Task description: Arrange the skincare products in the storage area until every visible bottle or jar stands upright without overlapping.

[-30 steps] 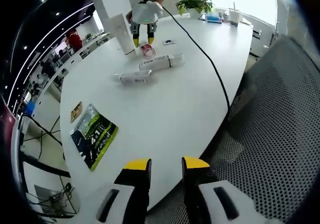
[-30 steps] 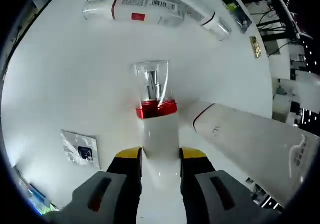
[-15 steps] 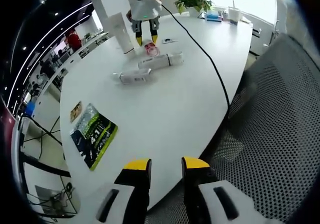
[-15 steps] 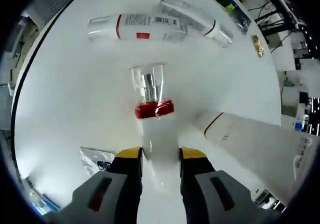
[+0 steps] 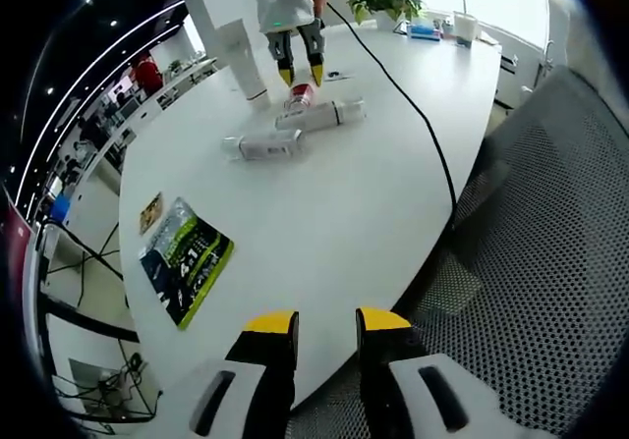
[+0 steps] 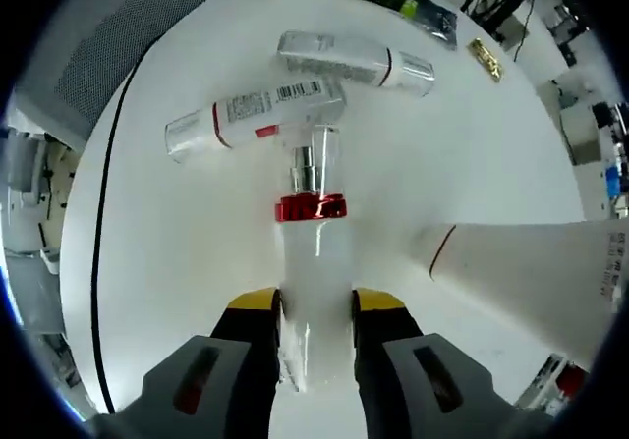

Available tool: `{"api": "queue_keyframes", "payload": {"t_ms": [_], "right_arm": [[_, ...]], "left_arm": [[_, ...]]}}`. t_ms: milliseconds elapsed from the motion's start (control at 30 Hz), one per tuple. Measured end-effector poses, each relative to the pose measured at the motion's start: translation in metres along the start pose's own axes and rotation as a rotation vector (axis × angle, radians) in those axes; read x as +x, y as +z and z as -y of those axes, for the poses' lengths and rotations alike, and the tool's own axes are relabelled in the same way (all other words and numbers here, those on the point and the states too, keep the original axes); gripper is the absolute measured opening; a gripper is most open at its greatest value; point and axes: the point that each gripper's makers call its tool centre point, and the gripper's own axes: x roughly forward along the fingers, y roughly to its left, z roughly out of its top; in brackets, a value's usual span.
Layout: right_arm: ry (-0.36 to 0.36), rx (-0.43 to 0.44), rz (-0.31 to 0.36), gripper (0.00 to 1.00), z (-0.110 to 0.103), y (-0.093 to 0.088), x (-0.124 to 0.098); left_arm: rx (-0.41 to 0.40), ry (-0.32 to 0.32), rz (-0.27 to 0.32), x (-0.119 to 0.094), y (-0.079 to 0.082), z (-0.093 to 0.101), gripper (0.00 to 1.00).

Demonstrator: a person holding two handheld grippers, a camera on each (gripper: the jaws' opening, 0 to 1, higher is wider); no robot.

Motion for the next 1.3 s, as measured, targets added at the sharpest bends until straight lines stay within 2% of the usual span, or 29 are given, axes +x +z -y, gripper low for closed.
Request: {"api": "queue_keyframes", "payload": {"t_ms": [67,267,333,433,667,867,1000,1067,1133,1167,1300], "right_arm": [[0.0,-0.015,-0.019,0.26,-0.001,-0.001,0.005],[0.021,0.021,-0.046,0.27,0.0,0.0,0.008],[0.028,0.031,-0.044,0.27,-0.001,0.002,0.007],[0.023,0.107,-0.024,0.27,-0.002,0.003,0.007],[-0.029,0.147,0.011,0.24,-0.003,0.002,0.006],[-0.16,0.251,0.06,0.24,0.004,-0.001,0.002],[-0.17,0.311,0.122,0.24,-0.001,0.008,-0.004],[-0.205,0.311,0.147,0.24,-0.001,0.012,-0.009],[-0.233,0.348,0.169,0.24,-0.002,0.017,-0.017],[-0.264,0.356,0.194,0.24,0.0,0.02,-0.021],[-0.346,0.49,0.309,0.24,0.001,0.027,-0.045]], "left_arm": [[-0.005,0.0,-0.003,0.0,-0.001,0.0,0.24],[-0.008,0.002,0.002,0.0,0.0,-0.001,0.24],[-0.009,0.002,0.002,0.0,0.0,-0.001,0.24],[-0.009,0.001,0.001,0.0,-0.001,-0.001,0.24],[-0.011,0.003,0.005,0.0,0.0,-0.001,0.24],[-0.01,0.003,0.009,0.0,0.001,-0.002,0.24],[-0.009,0.0,0.007,0.0,0.001,-0.001,0.24],[-0.01,-0.003,0.005,0.0,0.0,0.0,0.24],[-0.015,-0.006,0.0,0.0,-0.001,0.0,0.23],[-0.015,-0.006,0.0,0.0,0.0,0.0,0.23],[-0.019,-0.006,0.006,0.0,0.001,0.0,0.23]]}}
